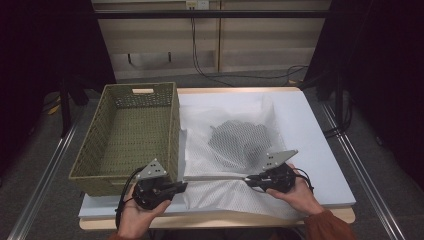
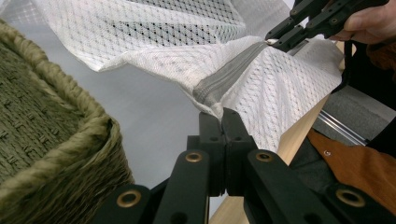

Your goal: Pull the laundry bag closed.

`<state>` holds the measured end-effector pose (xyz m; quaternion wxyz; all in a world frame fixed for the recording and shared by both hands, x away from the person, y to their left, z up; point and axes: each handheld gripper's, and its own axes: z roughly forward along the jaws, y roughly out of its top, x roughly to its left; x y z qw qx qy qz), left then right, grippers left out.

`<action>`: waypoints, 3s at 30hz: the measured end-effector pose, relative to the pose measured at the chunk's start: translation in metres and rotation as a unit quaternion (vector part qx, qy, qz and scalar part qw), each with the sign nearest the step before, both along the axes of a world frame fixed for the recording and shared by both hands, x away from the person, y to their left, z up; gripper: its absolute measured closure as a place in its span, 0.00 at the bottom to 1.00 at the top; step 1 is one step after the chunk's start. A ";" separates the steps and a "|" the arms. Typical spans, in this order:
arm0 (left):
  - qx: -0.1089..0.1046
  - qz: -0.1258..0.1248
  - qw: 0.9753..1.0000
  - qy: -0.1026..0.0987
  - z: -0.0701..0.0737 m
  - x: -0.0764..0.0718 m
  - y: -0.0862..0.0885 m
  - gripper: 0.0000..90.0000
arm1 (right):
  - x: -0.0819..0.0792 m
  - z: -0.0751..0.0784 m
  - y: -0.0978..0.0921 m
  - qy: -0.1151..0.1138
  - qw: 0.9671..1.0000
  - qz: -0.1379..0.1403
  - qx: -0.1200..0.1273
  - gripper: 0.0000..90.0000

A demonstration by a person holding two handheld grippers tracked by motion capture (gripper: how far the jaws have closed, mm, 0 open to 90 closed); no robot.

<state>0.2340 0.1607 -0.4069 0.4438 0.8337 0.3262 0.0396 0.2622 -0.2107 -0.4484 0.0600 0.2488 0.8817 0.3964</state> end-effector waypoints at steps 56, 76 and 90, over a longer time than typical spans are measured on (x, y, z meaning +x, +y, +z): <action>0.002 0.004 1.000 -0.004 0.002 -0.001 0.000 0.99 | -0.008 -0.004 -0.026 0.004 1.000 -0.023 -0.008 0.92; 0.005 0.000 1.000 -0.007 0.003 -0.001 0.000 0.99 | -0.012 -0.006 -0.035 0.004 1.000 -0.029 -0.012 0.92; 0.007 -0.002 1.000 -0.009 0.003 -0.001 0.001 0.99 | -0.012 -0.006 -0.039 0.005 0.999 -0.031 -0.015 0.92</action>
